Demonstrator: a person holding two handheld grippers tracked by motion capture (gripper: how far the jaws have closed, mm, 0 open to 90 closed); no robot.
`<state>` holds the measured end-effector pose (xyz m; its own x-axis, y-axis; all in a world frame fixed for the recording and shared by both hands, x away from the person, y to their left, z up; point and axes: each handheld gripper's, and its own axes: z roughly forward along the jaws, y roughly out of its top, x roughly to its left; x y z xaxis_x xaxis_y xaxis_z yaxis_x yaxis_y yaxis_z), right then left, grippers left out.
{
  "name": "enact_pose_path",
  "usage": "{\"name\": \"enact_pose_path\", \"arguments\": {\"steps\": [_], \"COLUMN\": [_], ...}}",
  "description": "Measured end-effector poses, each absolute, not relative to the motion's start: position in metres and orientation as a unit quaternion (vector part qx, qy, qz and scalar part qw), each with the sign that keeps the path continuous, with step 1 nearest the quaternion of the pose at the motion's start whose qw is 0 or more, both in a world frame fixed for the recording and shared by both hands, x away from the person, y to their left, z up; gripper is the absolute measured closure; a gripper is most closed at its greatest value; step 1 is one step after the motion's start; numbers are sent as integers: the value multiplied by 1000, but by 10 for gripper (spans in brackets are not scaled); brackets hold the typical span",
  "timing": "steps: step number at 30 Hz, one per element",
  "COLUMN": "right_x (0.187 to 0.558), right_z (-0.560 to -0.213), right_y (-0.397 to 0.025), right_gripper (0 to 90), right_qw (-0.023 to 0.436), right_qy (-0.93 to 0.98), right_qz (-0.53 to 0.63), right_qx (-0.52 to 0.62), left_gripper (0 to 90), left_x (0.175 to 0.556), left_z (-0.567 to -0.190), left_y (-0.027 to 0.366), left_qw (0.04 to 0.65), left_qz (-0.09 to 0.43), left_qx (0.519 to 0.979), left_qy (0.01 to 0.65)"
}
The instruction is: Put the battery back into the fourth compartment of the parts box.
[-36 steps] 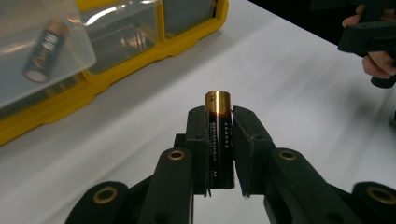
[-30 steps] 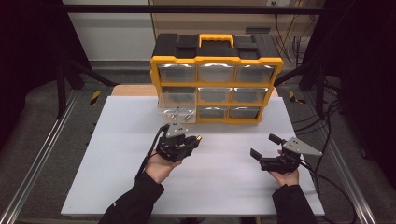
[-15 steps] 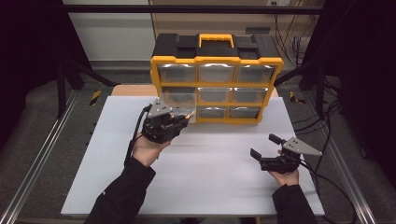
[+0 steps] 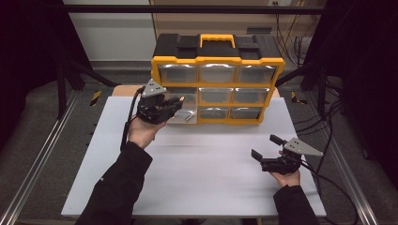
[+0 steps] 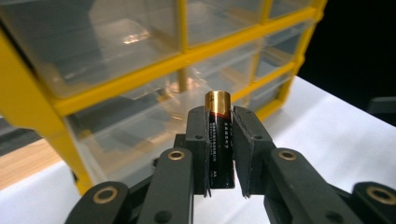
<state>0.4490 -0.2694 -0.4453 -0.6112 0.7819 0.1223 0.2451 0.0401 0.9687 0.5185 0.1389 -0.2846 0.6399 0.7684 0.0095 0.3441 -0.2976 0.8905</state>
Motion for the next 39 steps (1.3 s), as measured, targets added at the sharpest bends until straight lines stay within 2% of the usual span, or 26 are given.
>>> {"name": "enact_pose_path", "arguments": {"steps": [11,21,29,36,37,38,39], "right_x": [449,449,449,449,449,449,449], "right_z": [-445,-445,-445,-445,-445,-445,-445], "right_y": [-270,-270,-270,-270,-270,-270,-270], "right_gripper": [2,2,2,2,2,2,2], "right_qw": [231,230,231,230,230,230,230], "right_qy": [683,682,683,681,681,682,682], "right_qz": [583,583,583,584,584,583,583], "right_qx": [375,376,375,376,377,376,376], "left_gripper": [759,758,746,627,604,527,527], "left_x": [547,555,558,546,542,539,536], "left_z": [-297,-312,-318,-313,-312,-313,-313], "left_y": [148,152,156,165,168,171,174], "left_qw": [451,417,418,457,457,467,472], "left_qz": [233,232,222,233,234,235,238], "left_qx": [777,787,782,767,763,756,753], "left_qy": [372,390,405,385,393,393,391]}}
